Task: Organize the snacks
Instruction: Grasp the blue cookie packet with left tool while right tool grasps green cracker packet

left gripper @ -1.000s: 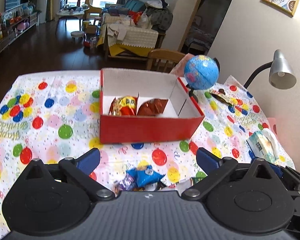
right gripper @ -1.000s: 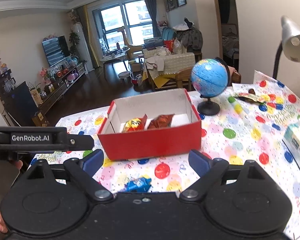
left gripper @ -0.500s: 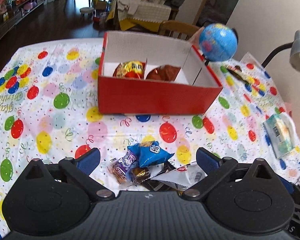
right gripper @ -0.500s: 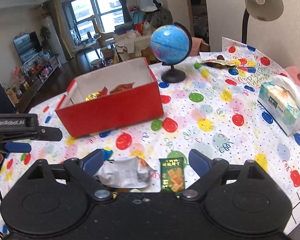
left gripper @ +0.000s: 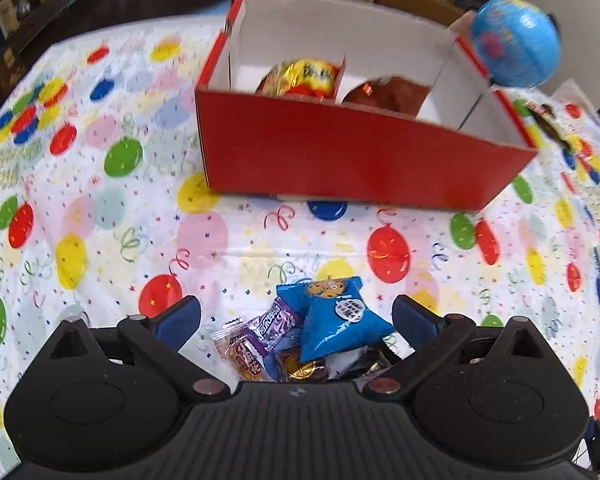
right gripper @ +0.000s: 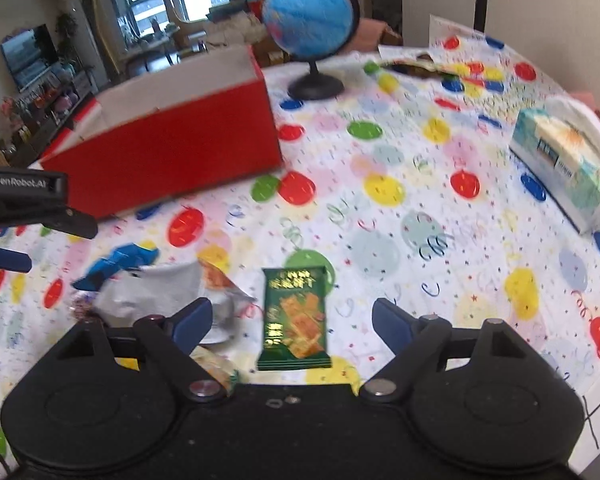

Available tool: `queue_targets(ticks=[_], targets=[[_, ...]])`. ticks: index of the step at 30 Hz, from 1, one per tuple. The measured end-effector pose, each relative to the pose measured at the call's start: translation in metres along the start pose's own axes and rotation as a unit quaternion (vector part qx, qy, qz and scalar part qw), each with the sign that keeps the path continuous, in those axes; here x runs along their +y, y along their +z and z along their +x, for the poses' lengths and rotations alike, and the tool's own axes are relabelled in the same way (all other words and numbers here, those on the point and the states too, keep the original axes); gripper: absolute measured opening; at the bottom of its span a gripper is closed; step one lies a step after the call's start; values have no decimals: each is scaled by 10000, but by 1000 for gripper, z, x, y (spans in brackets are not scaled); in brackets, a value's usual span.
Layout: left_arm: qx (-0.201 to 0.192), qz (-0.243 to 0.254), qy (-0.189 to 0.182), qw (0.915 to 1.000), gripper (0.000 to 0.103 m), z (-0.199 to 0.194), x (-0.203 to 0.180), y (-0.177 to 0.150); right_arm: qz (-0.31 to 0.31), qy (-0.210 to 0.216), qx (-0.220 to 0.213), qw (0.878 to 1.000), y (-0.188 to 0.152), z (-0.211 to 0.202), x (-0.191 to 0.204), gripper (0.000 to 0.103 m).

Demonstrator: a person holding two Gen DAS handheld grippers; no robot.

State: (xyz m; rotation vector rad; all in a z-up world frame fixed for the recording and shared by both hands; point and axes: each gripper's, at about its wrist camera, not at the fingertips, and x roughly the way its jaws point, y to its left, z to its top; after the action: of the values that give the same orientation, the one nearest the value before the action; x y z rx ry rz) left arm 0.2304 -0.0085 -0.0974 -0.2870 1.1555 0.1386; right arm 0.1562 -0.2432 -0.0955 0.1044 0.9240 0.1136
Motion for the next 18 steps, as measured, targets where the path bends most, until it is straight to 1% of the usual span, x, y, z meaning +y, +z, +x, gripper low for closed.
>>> queue_targets(ticks=[4,8,10,13,14,15,18], targets=[[253,-27,144,9996,102,19,-4,7,-44,-123,190,9997,-1,22,-6,83],[485,-26,245,9985,102,35,-8,13,-141,-148,322,9993,-2,37,-6,79],[595,-79,206,9980,102,41,-8,17,-178,-131,368,9991,-2,41,-5,78],[640,-143,218,9976,101,45,-10,20,-289,-142,410,9986,-1,48,-2,75],[646,-163,229,9975,98,46,-11,20,-344,-146,419,9984,-1,50,-1,73],[666,-169,224,9974,98,47,-12,21,-405,-153,436,9981,-1,52,1,72],[722,-151,215,9970,97,52,-14,21,-567,-237,471,9970,-2,57,6,68]])
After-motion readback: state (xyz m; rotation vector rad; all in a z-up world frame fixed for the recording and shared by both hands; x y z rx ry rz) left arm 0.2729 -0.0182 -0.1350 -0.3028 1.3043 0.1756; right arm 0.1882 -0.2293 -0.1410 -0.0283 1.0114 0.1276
